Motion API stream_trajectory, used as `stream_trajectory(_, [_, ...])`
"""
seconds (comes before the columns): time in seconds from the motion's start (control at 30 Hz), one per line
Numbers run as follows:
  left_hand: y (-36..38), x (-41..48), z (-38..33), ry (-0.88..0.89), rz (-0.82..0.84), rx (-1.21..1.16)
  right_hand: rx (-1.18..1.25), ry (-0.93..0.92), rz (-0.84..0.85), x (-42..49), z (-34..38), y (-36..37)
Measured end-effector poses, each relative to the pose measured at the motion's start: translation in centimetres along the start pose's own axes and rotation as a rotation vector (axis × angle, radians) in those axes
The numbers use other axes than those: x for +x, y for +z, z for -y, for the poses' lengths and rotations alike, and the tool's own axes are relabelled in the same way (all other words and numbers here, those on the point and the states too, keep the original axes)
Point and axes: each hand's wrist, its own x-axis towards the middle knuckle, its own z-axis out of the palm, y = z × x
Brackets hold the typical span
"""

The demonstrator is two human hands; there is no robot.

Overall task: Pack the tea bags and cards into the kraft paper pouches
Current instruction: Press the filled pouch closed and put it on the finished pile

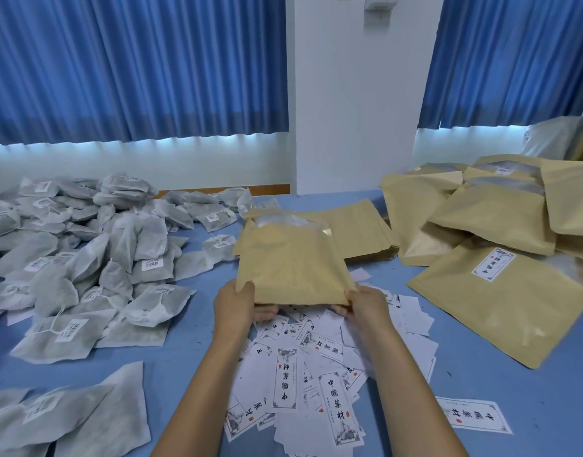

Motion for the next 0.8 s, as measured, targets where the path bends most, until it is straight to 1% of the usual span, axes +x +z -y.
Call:
stream_trajectory(0.13, [1.2, -0.2, -0.7, 0.080, 0.083, 0.019, -0.041, -0.210, 0.054, -1.3, 1.7, -0.7])
stream_trajectory(0.2, [2.8, -0.5, -1.8, 0.132, 0.125, -0.008, -0.126, -0.338, 0.004, -1.6, 3.8, -2.2])
stream_trajectory(0.3, [6.8, -1.4, -3.8, 0.168, 0.211, -0.100, -0.097, -0.434, -0.126, -1.9, 6.6, -5.7])
stream_trajectory(0.4, [11.8, -2.6, -5.5, 0.187, 0.295, -0.131, 0.028, -0.463, -0.266, -2.3, 8.0, -9.3])
stream_trajectory(0.6, [21.8, -5.7, -5.6, 0.117, 0.454, -0.176, 0.179, -0.423, -0.525, -2.4, 9.5, -17.7])
stream_trajectory(0.67, [24.7, -6.9, -5.3, 0.088, 0.490, -0.205, 0.206, -0.441, -0.585, -2.3, 10.1, -20.3])
stream_trajectory(0.8, [29.5, -8.4, -6.0, 0.000, 0.558, -0.247, 0.277, -0.475, -0.642, -1.5, 12.4, -24.4])
